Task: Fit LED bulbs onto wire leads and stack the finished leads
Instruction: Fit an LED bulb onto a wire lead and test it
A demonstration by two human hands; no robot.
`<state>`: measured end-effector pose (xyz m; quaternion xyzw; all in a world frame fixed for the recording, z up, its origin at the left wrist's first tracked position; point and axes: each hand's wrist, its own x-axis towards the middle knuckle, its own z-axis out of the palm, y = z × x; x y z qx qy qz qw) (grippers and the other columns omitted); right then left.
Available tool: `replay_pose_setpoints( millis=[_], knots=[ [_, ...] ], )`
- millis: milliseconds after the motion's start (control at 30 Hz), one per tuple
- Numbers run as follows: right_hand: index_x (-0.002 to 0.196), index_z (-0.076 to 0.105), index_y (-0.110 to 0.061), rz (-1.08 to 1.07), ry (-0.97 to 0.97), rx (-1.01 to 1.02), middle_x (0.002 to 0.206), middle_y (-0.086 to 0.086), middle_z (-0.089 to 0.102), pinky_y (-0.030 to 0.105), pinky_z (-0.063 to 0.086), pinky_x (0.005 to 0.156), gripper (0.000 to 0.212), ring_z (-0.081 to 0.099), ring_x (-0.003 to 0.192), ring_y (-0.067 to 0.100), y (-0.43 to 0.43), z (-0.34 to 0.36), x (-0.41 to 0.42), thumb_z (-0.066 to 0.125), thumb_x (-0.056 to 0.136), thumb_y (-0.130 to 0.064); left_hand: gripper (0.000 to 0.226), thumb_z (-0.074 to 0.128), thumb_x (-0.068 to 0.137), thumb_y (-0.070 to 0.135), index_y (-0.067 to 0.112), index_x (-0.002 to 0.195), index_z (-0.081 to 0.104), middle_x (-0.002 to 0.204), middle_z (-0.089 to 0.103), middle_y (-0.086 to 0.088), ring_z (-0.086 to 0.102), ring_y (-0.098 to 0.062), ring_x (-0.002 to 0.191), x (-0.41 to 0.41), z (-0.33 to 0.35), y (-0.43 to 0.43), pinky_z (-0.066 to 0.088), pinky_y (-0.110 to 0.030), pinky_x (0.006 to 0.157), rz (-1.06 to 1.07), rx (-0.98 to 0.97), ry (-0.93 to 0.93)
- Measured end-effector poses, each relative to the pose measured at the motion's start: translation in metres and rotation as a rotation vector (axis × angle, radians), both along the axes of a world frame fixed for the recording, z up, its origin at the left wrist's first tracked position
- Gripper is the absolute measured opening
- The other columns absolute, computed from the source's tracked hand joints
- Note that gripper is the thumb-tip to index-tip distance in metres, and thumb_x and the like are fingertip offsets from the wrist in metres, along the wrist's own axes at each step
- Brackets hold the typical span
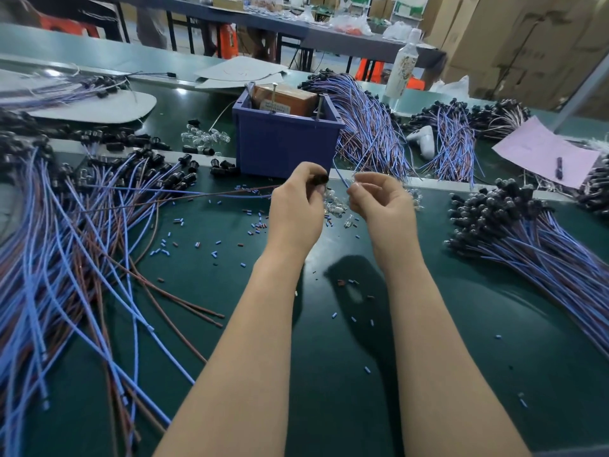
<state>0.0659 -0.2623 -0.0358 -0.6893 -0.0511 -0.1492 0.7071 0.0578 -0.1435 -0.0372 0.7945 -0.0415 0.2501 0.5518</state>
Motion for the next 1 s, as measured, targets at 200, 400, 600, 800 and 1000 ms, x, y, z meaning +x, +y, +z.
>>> replay_pose_setpoints(
  millis=[200,400,600,800,1000],
  knots=[
    [0.092,0.063,-0.017,-0.066,-0.153,-0.269,0.084,-0.006,0.065,0.017,0.049,0.076,0.01,0.06,0.077,0.004,0.01,0.002,-0.004,0.062,0.089,-0.008,0.02,0.049,0.092,0.002,0.012,0.105,0.061,0.089,0.061,0.008,0.056,-0.007,0.084,0.002,0.0,0.002,0.036,0.002,0.07,-0.004,-0.051,0.042],
    [0.093,0.065,-0.017,-0.128,-0.228,-0.336,0.08,-0.009,0.064,0.015,0.047,0.073,0.011,0.058,0.073,0.001,0.012,0.003,-0.007,0.062,0.088,-0.007,0.022,0.048,0.092,0.002,0.014,0.105,0.062,0.089,0.062,0.007,0.057,-0.009,0.084,0.002,-0.001,0.001,0.036,0.001,0.069,-0.026,-0.016,0.052],
    [0.097,0.07,-0.011,-0.159,-0.236,-0.455,0.084,-0.004,0.068,0.016,0.049,0.075,0.013,0.061,0.077,0.005,0.006,0.004,-0.006,0.061,0.089,-0.006,0.028,0.048,0.09,-0.001,0.013,0.108,0.065,0.096,0.067,0.0,0.06,-0.017,0.093,0.001,0.0,-0.003,0.044,-0.017,0.08,-0.07,0.11,0.048],
    [0.094,0.071,-0.01,-0.162,-0.248,-0.619,0.084,-0.004,0.066,0.009,0.044,0.074,0.013,0.063,0.08,0.013,0.001,0.004,-0.004,0.061,0.088,-0.005,0.033,0.049,0.092,0.006,0.017,0.12,0.064,0.112,0.067,-0.005,0.051,-0.03,0.106,0.002,-0.003,-0.004,0.04,-0.041,0.095,-0.059,0.348,0.069],
    [0.094,0.072,-0.015,-0.131,-0.165,-0.556,0.081,-0.007,0.066,0.009,0.045,0.072,0.013,0.061,0.076,0.008,-0.007,0.004,-0.001,0.062,0.088,-0.009,0.021,0.054,0.094,0.026,0.027,0.113,0.064,0.103,0.068,0.005,0.042,-0.021,0.113,0.002,-0.004,-0.004,0.027,-0.03,0.094,0.008,0.352,0.126]
  ],
)
